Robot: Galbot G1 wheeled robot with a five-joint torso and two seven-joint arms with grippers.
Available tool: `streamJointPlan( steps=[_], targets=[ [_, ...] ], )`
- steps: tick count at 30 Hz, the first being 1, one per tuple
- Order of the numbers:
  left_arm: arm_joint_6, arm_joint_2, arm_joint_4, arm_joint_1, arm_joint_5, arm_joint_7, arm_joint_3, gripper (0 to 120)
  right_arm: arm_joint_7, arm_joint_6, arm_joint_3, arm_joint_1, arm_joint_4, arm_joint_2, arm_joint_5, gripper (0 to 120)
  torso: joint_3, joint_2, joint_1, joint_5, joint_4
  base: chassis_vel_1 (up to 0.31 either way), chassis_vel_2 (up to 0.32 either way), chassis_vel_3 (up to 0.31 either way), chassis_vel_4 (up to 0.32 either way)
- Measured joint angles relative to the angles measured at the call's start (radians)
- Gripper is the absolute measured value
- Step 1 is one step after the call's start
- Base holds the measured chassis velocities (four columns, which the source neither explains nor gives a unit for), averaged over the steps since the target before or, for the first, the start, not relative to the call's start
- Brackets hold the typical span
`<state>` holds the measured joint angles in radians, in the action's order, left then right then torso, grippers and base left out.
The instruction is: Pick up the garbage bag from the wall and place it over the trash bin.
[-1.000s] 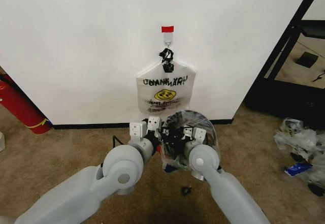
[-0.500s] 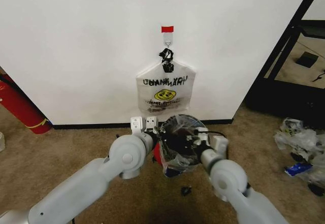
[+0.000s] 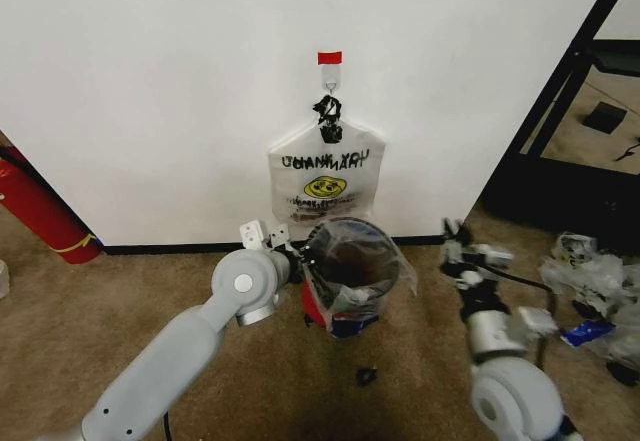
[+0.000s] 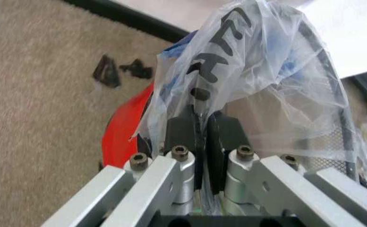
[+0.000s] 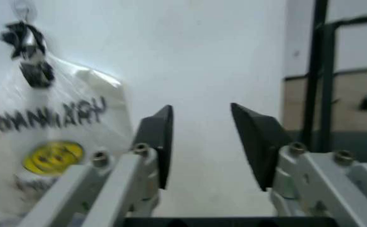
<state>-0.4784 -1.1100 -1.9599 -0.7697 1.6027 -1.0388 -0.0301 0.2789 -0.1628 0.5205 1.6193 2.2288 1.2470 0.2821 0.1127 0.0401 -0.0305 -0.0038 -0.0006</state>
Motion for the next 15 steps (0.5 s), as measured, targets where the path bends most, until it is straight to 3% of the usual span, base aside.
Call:
streamJointPlan(
  steps=[3,6,15],
  targets=[
    [0.001,-0.018,0.002,-0.051,-0.024,0.002,0.039,0,-0.016,-0.063,0.014,0.09,-0.012,0.056,-0.058,53,0.0,0.0,0.0,0.0,-0.0008,0.0,0.0,0.0,0.0],
    [0.013,-0.025,0.0,-0.084,-0.05,-0.007,0.07,0,-0.03,-0.091,0.011,0.116,-0.03,0.078,-0.064,65,0.0,0.0,0.0,0.0001,0.0002,0.0,0.0,0.0,0.0],
    [0.019,-0.038,0.016,-0.128,-0.049,0.002,0.137,0,-0.07,-0.064,-0.003,0.134,-0.02,0.069,0.016,94,0.0,0.0,0.0,0.0001,0.0,0.0,0.0,0.0,0.0]
  ],
)
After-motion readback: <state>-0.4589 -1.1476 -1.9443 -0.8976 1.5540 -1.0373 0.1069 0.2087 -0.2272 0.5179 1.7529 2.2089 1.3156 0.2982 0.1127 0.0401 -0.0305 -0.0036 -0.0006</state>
